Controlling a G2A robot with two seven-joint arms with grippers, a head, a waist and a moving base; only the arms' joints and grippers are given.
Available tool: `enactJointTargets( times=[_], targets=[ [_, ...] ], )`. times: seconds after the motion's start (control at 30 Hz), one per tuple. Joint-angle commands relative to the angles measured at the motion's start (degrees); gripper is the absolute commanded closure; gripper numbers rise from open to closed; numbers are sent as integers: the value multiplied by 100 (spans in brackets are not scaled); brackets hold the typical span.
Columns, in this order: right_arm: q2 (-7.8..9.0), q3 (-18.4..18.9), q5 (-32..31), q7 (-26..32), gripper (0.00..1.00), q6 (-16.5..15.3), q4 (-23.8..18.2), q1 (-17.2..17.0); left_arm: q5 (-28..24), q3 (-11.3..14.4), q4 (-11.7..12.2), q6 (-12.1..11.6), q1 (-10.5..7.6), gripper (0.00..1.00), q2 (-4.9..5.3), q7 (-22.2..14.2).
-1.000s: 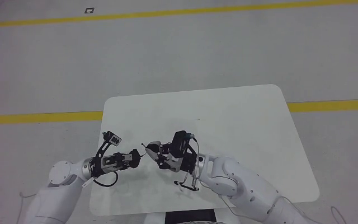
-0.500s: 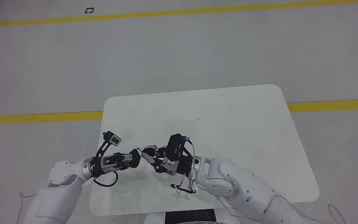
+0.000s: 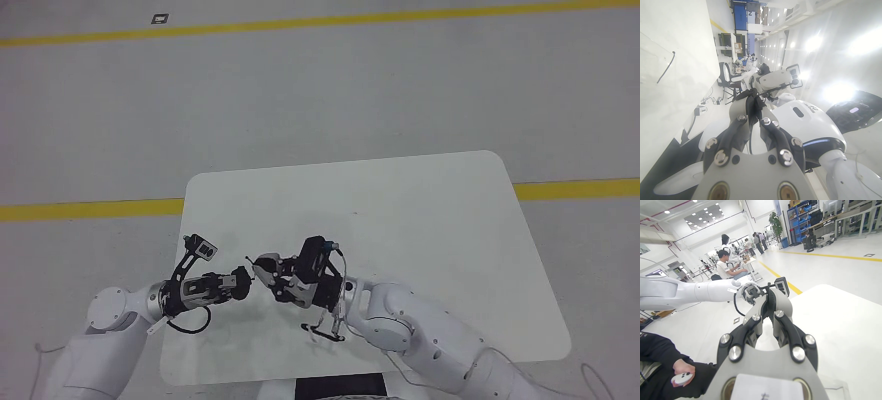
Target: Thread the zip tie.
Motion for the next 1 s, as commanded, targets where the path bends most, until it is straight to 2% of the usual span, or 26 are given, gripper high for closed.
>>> enactJointTargets(
  times=[0.0,0.4,0.97],
  targets=[
    [-22,-21,3,19,100,-7,43,9,0,0,0,0,0,100,0,0],
    [-103,-18,-85,57,100,-31,156,-16,0,0,0,0,0,100,0,0],
    [-97,99,-39,281,100,-142,117,-212,0,0,0,0,0,100,0,0]
  ],
)
